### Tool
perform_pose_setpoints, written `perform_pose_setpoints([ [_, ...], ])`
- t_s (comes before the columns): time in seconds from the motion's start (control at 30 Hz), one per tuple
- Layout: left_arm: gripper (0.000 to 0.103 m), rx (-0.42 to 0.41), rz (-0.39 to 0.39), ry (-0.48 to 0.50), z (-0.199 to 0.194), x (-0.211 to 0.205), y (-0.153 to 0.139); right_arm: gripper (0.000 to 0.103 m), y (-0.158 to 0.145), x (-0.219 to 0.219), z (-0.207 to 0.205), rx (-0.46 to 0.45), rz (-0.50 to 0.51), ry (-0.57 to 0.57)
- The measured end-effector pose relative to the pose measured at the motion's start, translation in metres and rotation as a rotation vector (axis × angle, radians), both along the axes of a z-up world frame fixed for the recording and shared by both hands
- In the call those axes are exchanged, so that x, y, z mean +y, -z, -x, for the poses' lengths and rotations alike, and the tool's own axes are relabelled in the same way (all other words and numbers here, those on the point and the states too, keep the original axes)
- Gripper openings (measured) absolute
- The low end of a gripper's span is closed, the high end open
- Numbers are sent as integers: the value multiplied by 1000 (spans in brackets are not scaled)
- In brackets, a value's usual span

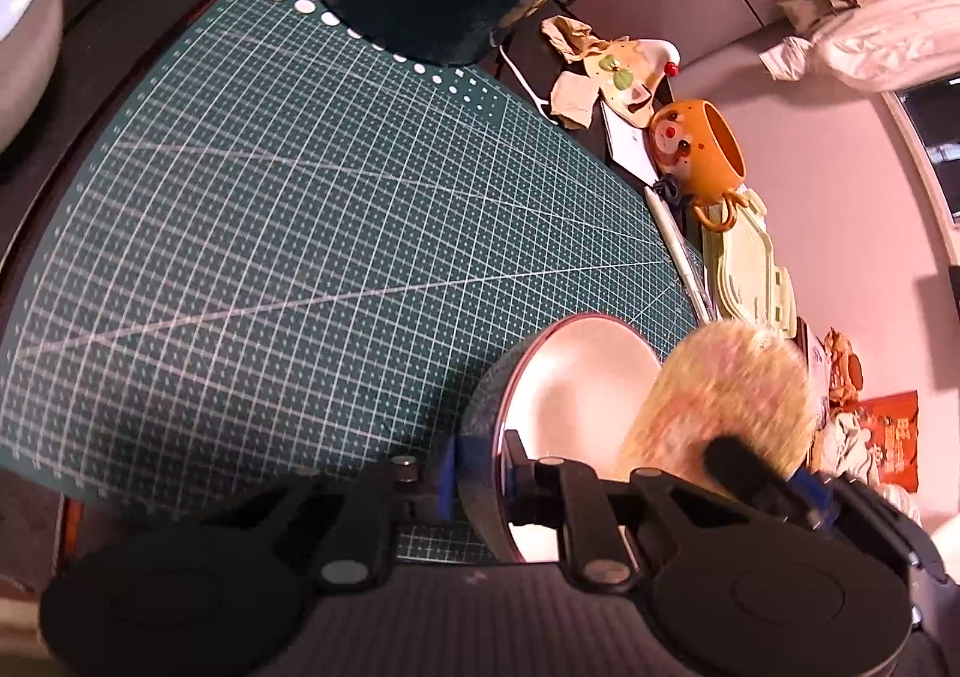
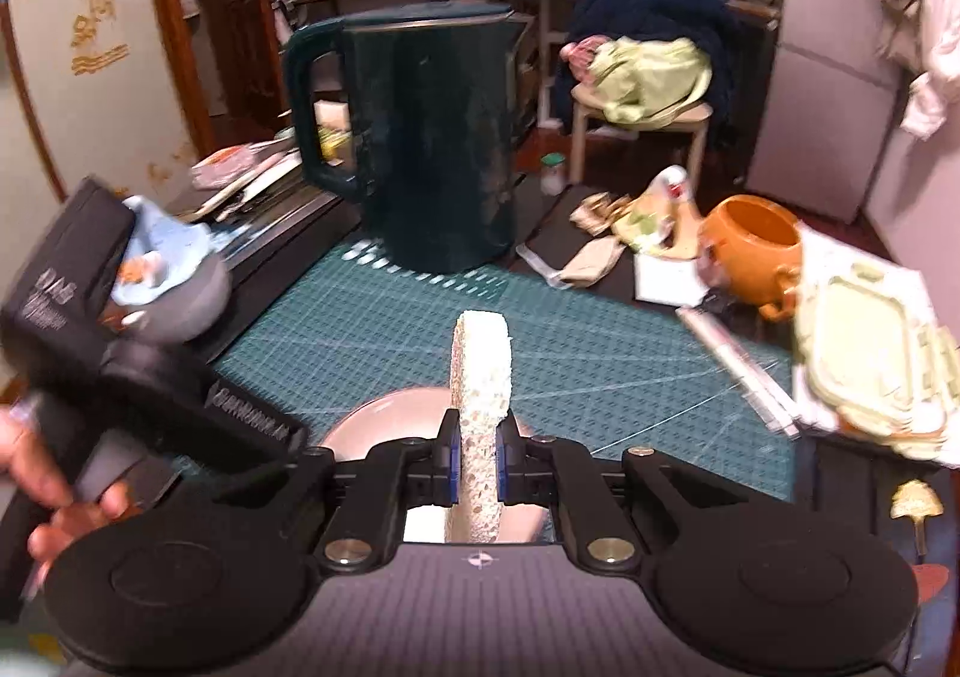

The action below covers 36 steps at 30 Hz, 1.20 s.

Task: Clean bowl
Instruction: 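Hold the white bowl with the left gripper while the right gripper scrubs its bottom with the sponge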

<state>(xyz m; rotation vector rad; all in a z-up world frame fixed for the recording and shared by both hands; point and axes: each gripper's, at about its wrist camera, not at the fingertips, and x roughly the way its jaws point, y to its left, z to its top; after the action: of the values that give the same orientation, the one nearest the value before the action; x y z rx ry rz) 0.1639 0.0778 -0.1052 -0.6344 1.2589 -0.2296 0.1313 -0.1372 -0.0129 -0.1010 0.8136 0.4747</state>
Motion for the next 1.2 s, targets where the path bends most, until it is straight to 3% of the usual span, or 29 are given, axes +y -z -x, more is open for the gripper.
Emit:
perform_pose_setpoints([
  [0.33, 15, 11, -3, -8, 2, -6, 3, 10, 42, 20, -16, 121, 16, -25],
  [0.47, 16, 10, -19, 5, 2, -12, 5, 10, 45, 24, -18, 126, 31, -27],
  [0.73, 16, 13, -10, 3, 1, -12, 8, 9, 31, 32, 0, -48, 267, -1],
  [0.83, 17, 15, -8, 2, 1, -11, 8, 9, 16, 23, 1, -72, 237, 17],
  [1.0, 17, 15, -12, 4, 2, -13, 9, 9, 10, 6, -9, 22, 21, 16],
  [1.2, 17, 15, -11, 2, 2, -13, 9, 9, 39, 14, -19, 143, -21, 0],
])
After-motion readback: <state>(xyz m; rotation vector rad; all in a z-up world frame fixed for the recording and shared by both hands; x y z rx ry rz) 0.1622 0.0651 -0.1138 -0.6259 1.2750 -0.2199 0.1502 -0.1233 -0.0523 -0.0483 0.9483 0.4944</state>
